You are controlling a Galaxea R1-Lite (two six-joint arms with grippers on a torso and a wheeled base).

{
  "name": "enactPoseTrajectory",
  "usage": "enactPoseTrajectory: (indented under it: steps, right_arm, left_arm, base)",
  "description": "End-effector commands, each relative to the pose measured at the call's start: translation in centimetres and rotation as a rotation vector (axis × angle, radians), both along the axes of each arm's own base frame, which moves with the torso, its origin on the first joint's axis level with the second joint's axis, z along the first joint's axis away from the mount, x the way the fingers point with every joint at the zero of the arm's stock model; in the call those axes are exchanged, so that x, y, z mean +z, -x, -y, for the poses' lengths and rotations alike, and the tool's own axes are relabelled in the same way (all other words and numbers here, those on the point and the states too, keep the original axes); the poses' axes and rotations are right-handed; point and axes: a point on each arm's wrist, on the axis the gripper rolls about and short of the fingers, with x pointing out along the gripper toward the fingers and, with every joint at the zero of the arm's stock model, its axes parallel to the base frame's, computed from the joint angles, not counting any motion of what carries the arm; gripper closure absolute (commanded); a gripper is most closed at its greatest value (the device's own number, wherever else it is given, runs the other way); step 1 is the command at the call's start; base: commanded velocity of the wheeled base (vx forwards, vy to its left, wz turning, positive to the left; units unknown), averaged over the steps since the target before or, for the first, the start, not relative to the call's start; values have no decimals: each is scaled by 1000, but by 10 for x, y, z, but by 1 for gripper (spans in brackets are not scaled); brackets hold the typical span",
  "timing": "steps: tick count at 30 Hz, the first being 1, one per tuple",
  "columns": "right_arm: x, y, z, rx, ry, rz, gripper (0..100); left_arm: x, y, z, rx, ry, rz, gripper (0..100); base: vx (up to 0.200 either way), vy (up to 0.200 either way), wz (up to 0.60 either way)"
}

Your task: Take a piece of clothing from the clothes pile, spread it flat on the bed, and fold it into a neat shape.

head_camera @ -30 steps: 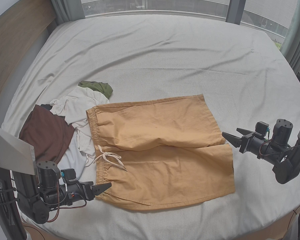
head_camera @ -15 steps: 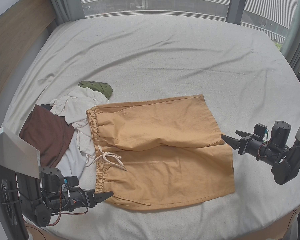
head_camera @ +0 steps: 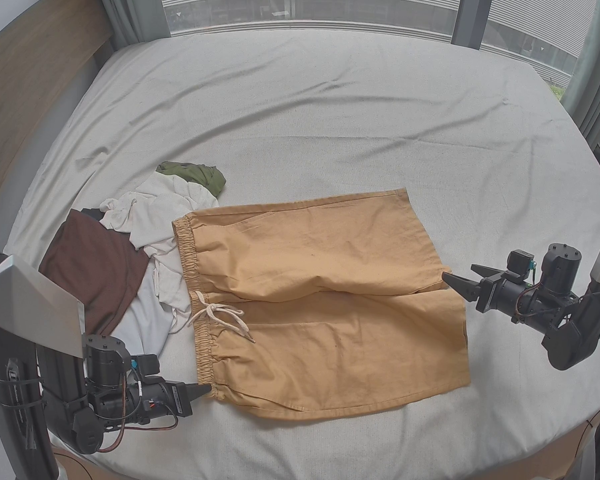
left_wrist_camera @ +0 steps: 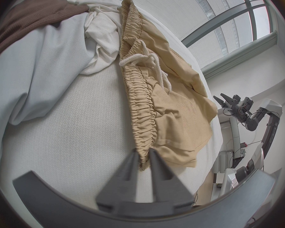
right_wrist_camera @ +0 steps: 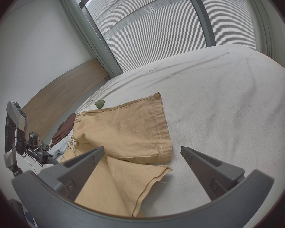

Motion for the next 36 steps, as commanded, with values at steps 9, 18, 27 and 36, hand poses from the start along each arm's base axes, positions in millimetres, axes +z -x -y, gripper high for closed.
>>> enactPoseTrajectory:
  steps: [9,18,27,36]
  right_arm:
    - [-30,34,2,27,89,-190,0]
    - [-43,54,6,37,128,-296,0]
    - [-57,80,7,72,177,-433,0]
    - [-65,90,4,100,188,-555,0]
  left_arm:
    - [6,-2,-13,53,0,24,100]
    - [4,-1,-14,54,-6,16,100]
    - [5,-1,-13,48,-7,20,100]
    - [5,-1,-12,45,-6,21,100]
  base:
    - [0,0,0]
    - [0,0,0]
    - [0,0,0]
    - [0,0,0]
